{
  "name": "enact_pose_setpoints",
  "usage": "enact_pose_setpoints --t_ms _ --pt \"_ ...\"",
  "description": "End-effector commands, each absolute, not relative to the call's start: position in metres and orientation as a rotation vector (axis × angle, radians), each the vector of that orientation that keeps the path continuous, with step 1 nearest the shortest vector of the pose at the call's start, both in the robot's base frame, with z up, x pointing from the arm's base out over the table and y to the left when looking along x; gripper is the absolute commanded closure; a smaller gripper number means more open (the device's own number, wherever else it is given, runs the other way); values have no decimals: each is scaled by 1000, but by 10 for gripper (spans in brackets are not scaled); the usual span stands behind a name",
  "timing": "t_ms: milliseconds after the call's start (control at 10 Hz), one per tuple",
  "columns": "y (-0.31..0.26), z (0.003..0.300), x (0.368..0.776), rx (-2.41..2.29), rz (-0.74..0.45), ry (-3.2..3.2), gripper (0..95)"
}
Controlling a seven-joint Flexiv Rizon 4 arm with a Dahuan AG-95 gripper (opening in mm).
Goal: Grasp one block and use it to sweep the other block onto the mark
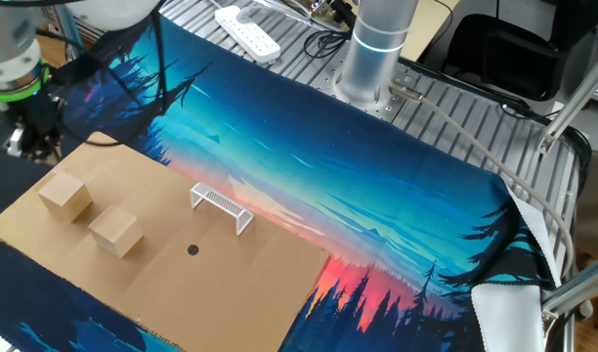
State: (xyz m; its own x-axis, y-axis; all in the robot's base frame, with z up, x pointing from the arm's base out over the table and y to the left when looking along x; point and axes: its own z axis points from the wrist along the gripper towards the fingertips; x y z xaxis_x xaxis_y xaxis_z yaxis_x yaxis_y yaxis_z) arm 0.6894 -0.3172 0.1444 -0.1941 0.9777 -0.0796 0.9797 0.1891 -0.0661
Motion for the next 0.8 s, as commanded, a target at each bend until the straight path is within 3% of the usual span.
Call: enact_pose_setpoints --t_ms 100,200,300,500,600,800 --pt "-314 131 692 2108 -174 2260 760" --pt "-314 128 693 2120 -169 2254 760" --pt "-314 125 694 2139 -161 2243 570" --pt "-313 117 697 2178 -154 2212 570" --pt "-313 112 697 2186 -147 2212 380" --pt "-314 105 698 2171 -141 2241 380"
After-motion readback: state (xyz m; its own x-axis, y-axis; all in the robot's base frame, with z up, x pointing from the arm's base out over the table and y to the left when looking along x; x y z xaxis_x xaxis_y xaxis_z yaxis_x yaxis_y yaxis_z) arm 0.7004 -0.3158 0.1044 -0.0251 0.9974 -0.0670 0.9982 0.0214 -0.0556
